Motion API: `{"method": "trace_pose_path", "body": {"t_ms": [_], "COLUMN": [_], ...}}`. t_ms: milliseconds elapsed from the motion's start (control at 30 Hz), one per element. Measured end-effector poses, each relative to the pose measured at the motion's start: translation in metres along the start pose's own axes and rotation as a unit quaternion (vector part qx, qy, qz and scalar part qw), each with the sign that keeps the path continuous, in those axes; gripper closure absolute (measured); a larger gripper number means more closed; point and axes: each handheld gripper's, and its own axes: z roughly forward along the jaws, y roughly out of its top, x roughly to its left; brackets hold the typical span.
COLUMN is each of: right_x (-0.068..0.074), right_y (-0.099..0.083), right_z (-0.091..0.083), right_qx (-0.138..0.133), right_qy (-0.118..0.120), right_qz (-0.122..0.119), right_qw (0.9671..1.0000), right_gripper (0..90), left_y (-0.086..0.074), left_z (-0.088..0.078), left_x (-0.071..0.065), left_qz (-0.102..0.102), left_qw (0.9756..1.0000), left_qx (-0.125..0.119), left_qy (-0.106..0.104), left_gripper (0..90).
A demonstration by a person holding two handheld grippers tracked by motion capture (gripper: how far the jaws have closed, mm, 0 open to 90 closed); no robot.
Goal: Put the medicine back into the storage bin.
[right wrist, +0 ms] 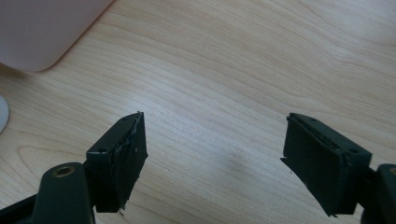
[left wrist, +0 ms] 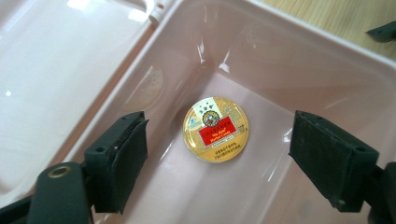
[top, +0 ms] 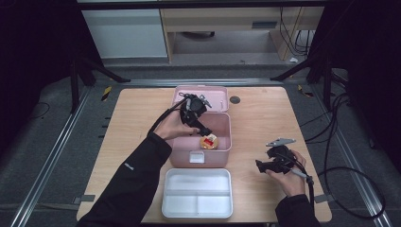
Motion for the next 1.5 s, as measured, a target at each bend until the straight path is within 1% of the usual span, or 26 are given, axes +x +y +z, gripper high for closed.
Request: {"method": "trace_pose_path", "body": {"t_ms": [33, 67, 100, 133, 167, 267, 400, 433, 467, 567, 667, 733, 767, 800, 833, 867, 1000, 1033, 1067, 1100, 1133, 1200, 1333, 1367, 1433, 1500], "right_x": [0.0, 0.0, 0.002, 0.002, 0.003, 0.005, 0.005, 0.006, 0.006, 0.007, 0.009, 0.009, 0.01, 0.01, 0.01, 0.01, 0.011, 0.012, 0.012, 0.012, 0.012, 0.014, 0.016, 0.019, 0.02, 0.024], "right_y": [0.001, 0.001, 0.002, 0.002, 0.004, 0.006, 0.007, 0.007, 0.007, 0.008, 0.008, 0.009, 0.009, 0.009, 0.009, 0.009, 0.01, 0.01, 0.01, 0.011, 0.011, 0.011, 0.012, 0.013, 0.013, 0.014], "right_z": [-0.002, -0.002, -0.004, -0.004, -0.006, -0.009, -0.011, -0.011, -0.011, -0.011, -0.01, -0.01, -0.011, -0.011, -0.012, -0.012, -0.012, -0.012, -0.012, -0.012, -0.012, -0.013, -0.014, -0.013, -0.013, -0.014], "right_qx": [-0.005, -0.005, -0.01, -0.01, -0.015, -0.026, -0.029, -0.031, -0.031, -0.035, -0.035, -0.036, -0.038, -0.038, -0.044, -0.046, -0.044, -0.041, -0.041, -0.04, -0.04, -0.042, -0.045, -0.046, -0.045, -0.045], "right_qy": [0.0, 0.0, 0.002, 0.002, 0.003, 0.007, 0.012, 0.013, 0.013, 0.02, 0.021, 0.023, 0.026, 0.026, 0.029, 0.034, 0.035, 0.038, 0.038, 0.04, 0.04, 0.043, 0.049, 0.054, 0.058, 0.067], "right_qz": [0.0, 0.0, -0.002, -0.002, -0.006, -0.015, -0.02, -0.023, -0.023, -0.029, -0.032, -0.036, -0.038, -0.038, -0.043, -0.044, -0.051, -0.054, -0.054, -0.058, -0.058, -0.067, -0.076, -0.085, -0.088, -0.101], "right_qw": [1.0, 1.0, 0.9999, 0.9999, 0.9999, 0.9995, 0.9993, 0.9992, 0.9992, 0.9988, 0.9987, 0.9984, 0.9982, 0.9982, 0.9977, 0.9974, 0.9971, 0.997, 0.997, 0.9967, 0.9967, 0.996, 0.9949, 0.9939, 0.9934, 0.9916], "right_gripper": [22.8, 22.8, 23.3, 23.3, 23.9, 25.6, 26.8, 27.7, 27.7, 28.7, 28.2, 28.3, 29.1, 29.1, 33.7, 34.2, 34.6, 35.5, 35.5, 36.4, 36.4, 36.7, 37.7, 38.6, 39.0, 40.3], "left_y": [-0.004, -0.004, -0.008, -0.008, -0.015, -0.023, -0.04, -0.05, -0.05, -0.071, -0.081, -0.093, -0.106, -0.106, -0.113, -0.12, -0.148, -0.162, -0.162, -0.174, -0.174, -0.19, -0.203, -0.208, -0.21, -0.212], "left_z": [-0.011, -0.011, -0.021, -0.021, -0.032, -0.042, -0.062, -0.071, -0.071, -0.084, -0.089, -0.092, -0.096, -0.096, -0.097, -0.098, -0.101, -0.101, -0.101, -0.101, -0.101, -0.098, -0.094, -0.088, -0.085, -0.075], "left_x": [-0.001, -0.001, -0.002, -0.002, -0.003, -0.005, -0.006, -0.007, -0.007, -0.008, -0.007, -0.007, -0.007, -0.007, -0.006, -0.006, -0.004, -0.005, -0.005, -0.005, -0.005, -0.008, -0.011, -0.013, -0.014, -0.016], "left_qz": [0.0, 0.0, -0.001, -0.001, -0.001, -0.002, -0.007, -0.012, -0.012, -0.023, -0.024, -0.029, -0.038, -0.038, -0.048, -0.06, -0.078, -0.087, -0.087, -0.092, -0.092, -0.103, -0.108, -0.105, -0.106, -0.103], "left_qw": [0.9999, 0.9999, 0.9997, 0.9997, 0.9993, 0.9989, 0.9978, 0.9968, 0.9968, 0.9951, 0.9948, 0.9947, 0.9937, 0.9937, 0.9933, 0.9927, 0.9903, 0.9892, 0.9892, 0.9883, 0.9883, 0.9868, 0.9865, 0.9875, 0.988, 0.9896], "left_qx": [-0.009, -0.009, -0.021, -0.021, -0.034, -0.044, -0.059, -0.072, -0.072, -0.087, -0.087, -0.084, -0.088, -0.088, -0.087, -0.084, -0.091, -0.097, -0.097, -0.1, -0.1, -0.103, -0.104, -0.099, -0.094, -0.078], "left_qy": [0.006, 0.006, 0.012, 0.012, 0.017, 0.02, 0.03, 0.035, 0.035, 0.042, 0.048, 0.052, 0.058, 0.058, 0.06, 0.062, 0.07, 0.068, 0.068, 0.069, 0.069, 0.071, 0.065, 0.061, 0.061, 0.063], "left_gripper": [20.0, 20.7, 21.1, 21.3, 21.8, 22.8, 23.3, 24.3, 24.6, 25.1, 25.8, 25.7, 26.6, 27.0, 27.7, 27.8, 27.8, 27.6, 27.6, 27.1, 26.3, 26.3, 26.3, 26.3, 26.8, 28.9]}}
